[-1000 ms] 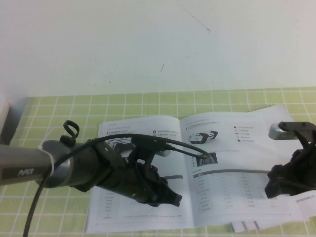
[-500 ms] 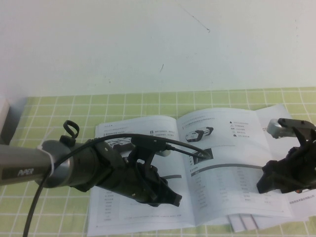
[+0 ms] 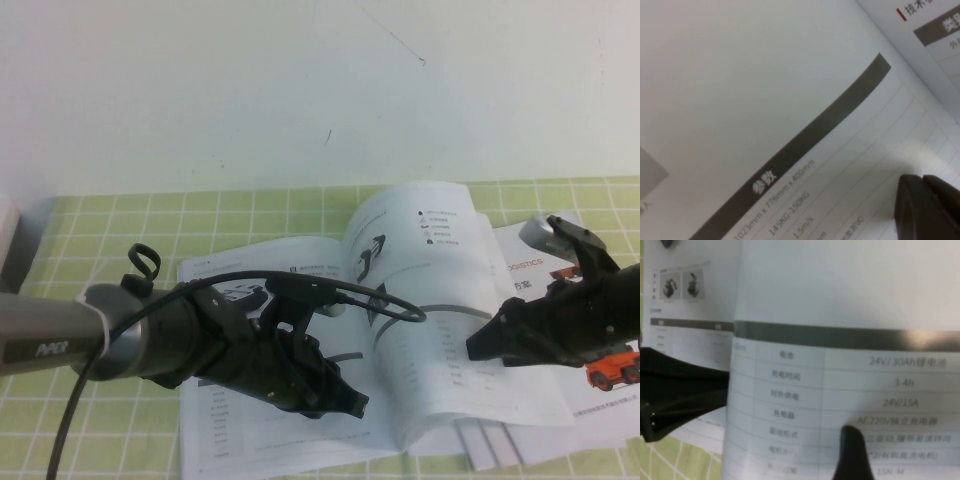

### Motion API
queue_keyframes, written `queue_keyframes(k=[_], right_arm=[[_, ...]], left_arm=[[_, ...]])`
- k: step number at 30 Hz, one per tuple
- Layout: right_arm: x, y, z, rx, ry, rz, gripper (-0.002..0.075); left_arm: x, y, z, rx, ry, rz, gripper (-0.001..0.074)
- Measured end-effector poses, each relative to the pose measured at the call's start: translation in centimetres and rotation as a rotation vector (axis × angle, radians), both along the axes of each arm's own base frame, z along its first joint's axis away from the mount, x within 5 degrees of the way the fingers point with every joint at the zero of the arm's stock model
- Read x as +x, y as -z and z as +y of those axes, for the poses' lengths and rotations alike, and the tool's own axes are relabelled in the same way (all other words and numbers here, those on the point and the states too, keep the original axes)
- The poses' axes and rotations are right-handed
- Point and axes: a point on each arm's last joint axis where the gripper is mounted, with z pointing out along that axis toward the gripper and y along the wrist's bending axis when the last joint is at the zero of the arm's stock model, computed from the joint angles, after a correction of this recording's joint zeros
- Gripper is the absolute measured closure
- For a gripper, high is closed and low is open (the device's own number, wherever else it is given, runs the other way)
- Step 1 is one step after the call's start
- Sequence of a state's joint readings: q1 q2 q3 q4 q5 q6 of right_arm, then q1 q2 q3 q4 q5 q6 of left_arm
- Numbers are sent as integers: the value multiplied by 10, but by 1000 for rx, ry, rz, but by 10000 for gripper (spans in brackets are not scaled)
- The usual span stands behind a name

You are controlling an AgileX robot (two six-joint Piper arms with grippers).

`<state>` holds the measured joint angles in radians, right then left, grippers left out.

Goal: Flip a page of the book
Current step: Open the closed book

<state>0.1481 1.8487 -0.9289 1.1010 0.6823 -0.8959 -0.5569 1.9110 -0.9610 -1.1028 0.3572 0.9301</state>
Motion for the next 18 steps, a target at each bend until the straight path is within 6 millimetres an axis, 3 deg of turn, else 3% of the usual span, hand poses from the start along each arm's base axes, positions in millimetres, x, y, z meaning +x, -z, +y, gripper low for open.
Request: queue_keyframes(k=[11, 18], right_arm=[[-2, -4, 6, 82, -31, -2, 286], [3, -13, 12, 188, -39, -92, 287]], left_arm=[[0, 0, 0, 0, 2, -1, 738], [0, 0, 0, 0, 2, -1, 738]])
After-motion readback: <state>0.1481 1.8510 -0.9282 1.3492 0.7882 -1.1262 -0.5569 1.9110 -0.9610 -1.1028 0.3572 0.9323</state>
